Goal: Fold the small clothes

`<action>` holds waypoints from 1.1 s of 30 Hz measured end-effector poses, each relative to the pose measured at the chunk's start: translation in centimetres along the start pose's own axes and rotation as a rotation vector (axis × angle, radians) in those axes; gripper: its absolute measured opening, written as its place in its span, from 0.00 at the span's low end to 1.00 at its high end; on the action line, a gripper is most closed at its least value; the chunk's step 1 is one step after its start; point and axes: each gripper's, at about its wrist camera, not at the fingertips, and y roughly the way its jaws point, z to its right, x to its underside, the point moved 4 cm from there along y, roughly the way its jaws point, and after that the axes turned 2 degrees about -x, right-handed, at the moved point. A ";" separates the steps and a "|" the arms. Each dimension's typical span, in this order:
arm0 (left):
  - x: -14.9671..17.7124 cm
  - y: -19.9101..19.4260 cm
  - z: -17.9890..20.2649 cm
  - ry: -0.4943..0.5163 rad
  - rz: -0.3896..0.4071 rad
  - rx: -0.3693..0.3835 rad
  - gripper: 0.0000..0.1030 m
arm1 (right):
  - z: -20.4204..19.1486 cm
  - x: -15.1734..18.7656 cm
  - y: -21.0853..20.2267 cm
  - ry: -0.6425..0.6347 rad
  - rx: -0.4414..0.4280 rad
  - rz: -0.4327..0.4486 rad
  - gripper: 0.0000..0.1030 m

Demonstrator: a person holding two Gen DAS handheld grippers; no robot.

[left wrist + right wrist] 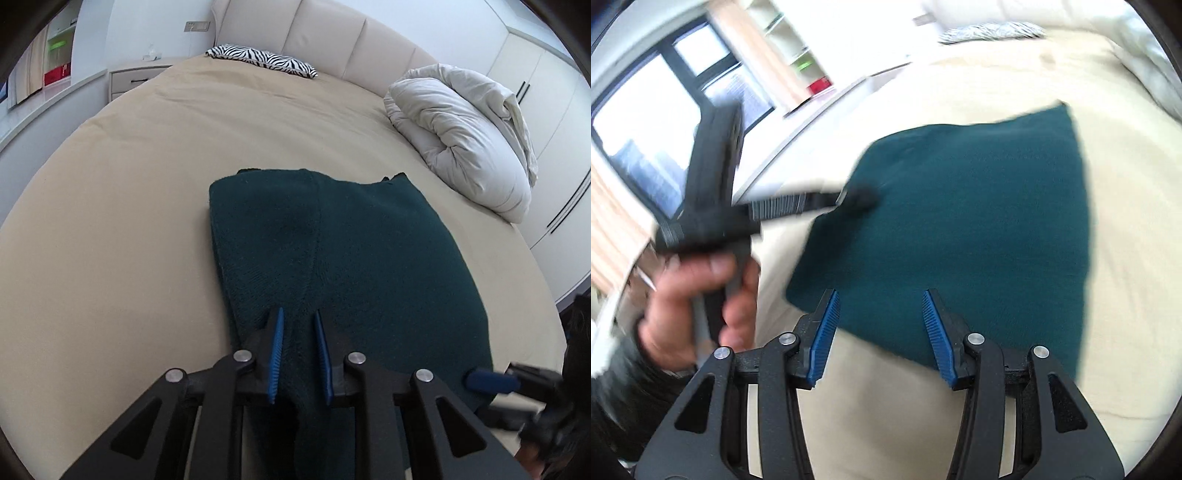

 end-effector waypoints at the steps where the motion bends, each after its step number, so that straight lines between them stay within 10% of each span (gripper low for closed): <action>1: 0.0 0.2 0.0 0.013 0.003 -0.003 0.20 | 1.7 0.1 -0.5 0.038 -0.012 -0.005 0.44; 11: 0.4 0.4 0.0 0.029 -0.008 0.002 0.19 | 10.3 3.3 -4.8 0.308 -0.211 -0.003 0.40; 18: 0.4 0.7 0.4 0.046 -0.034 -0.021 0.20 | 11.0 -3.3 -6.6 0.335 -0.291 0.080 0.43; 33: 0.1 1.7 1.7 0.100 -0.092 -0.099 0.20 | 24.1 -11.0 -3.8 0.574 -0.137 0.101 0.42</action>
